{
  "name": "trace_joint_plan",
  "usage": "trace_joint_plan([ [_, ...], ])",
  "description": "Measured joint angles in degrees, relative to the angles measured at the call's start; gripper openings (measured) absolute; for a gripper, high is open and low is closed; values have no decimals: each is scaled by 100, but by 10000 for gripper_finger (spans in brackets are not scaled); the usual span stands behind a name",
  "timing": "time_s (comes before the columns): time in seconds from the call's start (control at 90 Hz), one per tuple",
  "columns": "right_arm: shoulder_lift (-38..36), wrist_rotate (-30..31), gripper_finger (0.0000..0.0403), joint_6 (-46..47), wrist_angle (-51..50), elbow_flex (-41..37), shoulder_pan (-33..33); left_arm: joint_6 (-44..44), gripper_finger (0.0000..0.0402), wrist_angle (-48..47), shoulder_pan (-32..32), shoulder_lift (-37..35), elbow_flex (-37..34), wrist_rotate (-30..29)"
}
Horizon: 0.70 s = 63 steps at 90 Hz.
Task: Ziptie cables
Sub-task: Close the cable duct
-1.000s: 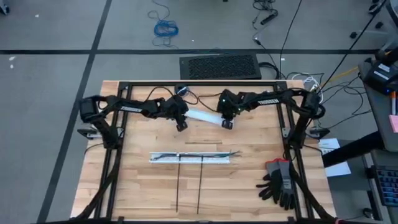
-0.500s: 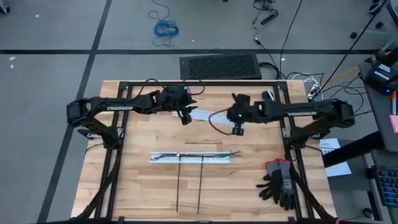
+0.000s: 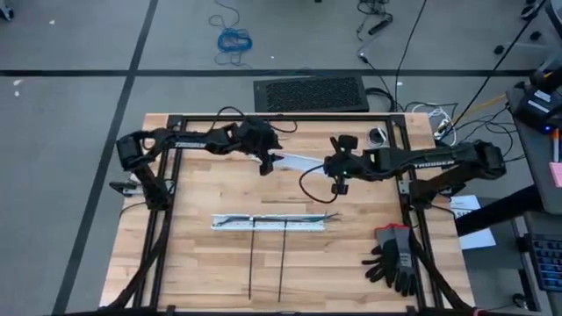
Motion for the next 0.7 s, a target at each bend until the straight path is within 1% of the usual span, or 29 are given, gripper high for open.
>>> trace_joint_plan([
  [0.089, 0, 6, 1, -7, 0, 0, 0, 127, 207, -140, 0, 164, 207, 0],
  [0.189, 0, 9, 1, -7, -13, 0, 0, 401, 209, -432, 0, 370, 411, 108],
  [0.278, -2, 15, 0, -7, -11, 0, 0, 442, 203, -630, 0, 558, 552, 136],
  [0.356, -2, 18, 0, -7, -8, 1, 0, 408, 188, -671, 0, 698, 585, 130],
  [0.444, -2, 82, 0, -7, -9, 2, 0, 405, 155, -672, -2, 745, 612, 124],
  [0.533, -7, 166, 0, 39, -55, 4, -2, 415, 100, -627, -17, 721, 623, 74],
  [0.633, -7, 155, 0, 34, -149, 4, 3, 505, 27, -527, -104, 688, 623, -366],
  [0.667, -9, 153, 1, 34, -148, 6, 27, 553, 17, -495, -144, 659, 623, -572],
  [0.7, -22, 136, 2, 40, -147, 7, 53, 780, 16, -493, -208, 639, 621, -655],
])
